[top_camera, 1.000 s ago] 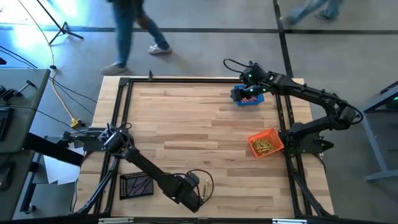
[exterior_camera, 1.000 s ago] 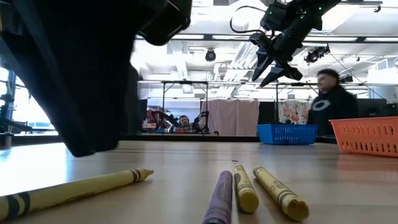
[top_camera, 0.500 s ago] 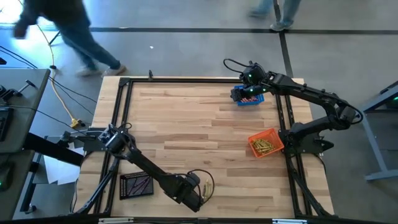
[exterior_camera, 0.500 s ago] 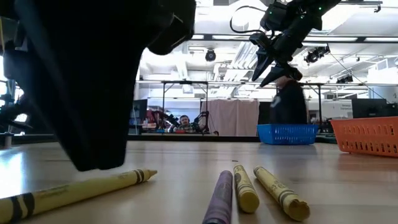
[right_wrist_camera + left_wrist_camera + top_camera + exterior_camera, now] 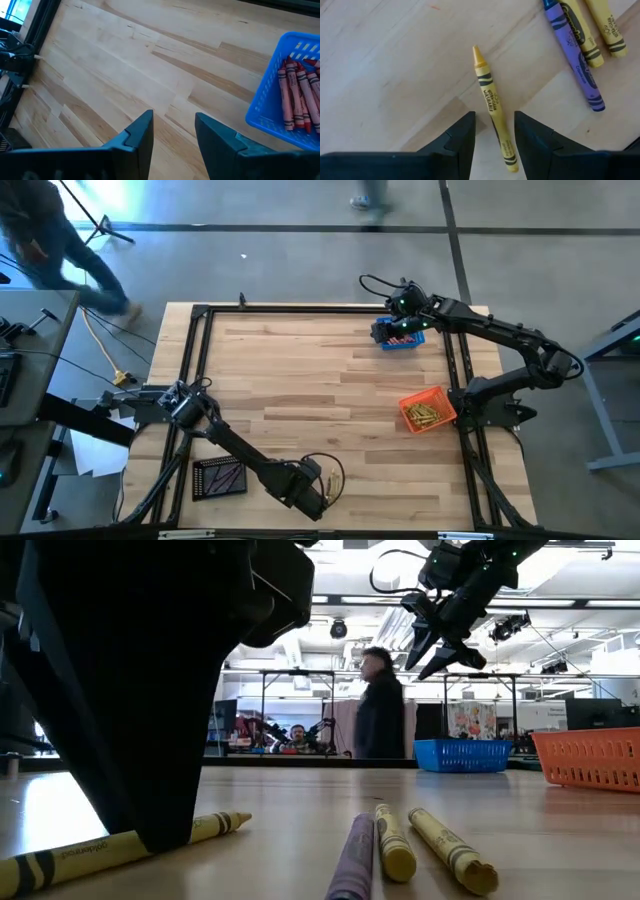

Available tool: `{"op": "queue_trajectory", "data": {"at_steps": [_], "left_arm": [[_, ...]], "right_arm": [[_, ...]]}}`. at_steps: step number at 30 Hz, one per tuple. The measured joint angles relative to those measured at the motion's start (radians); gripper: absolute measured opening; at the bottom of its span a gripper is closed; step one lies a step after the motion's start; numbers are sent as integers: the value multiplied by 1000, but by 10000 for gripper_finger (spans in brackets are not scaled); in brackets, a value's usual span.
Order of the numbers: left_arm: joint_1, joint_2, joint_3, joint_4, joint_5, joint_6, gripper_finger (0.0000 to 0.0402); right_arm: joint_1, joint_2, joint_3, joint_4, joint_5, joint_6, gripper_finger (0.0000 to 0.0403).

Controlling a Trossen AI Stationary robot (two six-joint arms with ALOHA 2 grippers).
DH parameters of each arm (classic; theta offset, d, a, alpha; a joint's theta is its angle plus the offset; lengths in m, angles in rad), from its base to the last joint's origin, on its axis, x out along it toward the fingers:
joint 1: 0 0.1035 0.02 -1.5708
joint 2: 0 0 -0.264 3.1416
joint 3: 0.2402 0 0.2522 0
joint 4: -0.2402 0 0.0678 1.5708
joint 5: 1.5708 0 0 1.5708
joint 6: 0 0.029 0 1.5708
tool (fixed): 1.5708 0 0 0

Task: Sort crayons
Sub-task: Put the yellow crayon into the orange basket

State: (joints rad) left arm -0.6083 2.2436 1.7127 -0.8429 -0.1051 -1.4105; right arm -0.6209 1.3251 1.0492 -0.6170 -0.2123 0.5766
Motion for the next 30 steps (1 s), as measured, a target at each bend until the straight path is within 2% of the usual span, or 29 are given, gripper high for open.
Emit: {"op": "queue_trajectory", "data": {"at_steps": [13,18,25,30], "left_arm": [[4,5,1,-3,-24,-20,108],[6,6,1,-11,-25,-5,79],[6,7,1,-42,-31,61,11],[9,8,-1,44,-17,170,4]], "right_arm": [[0,0,0,0,0,0,133],[0,0,0,0,0,0,133],[0,0,0,0,0,0,133],[0,0,0,0,0,0,133]]}}
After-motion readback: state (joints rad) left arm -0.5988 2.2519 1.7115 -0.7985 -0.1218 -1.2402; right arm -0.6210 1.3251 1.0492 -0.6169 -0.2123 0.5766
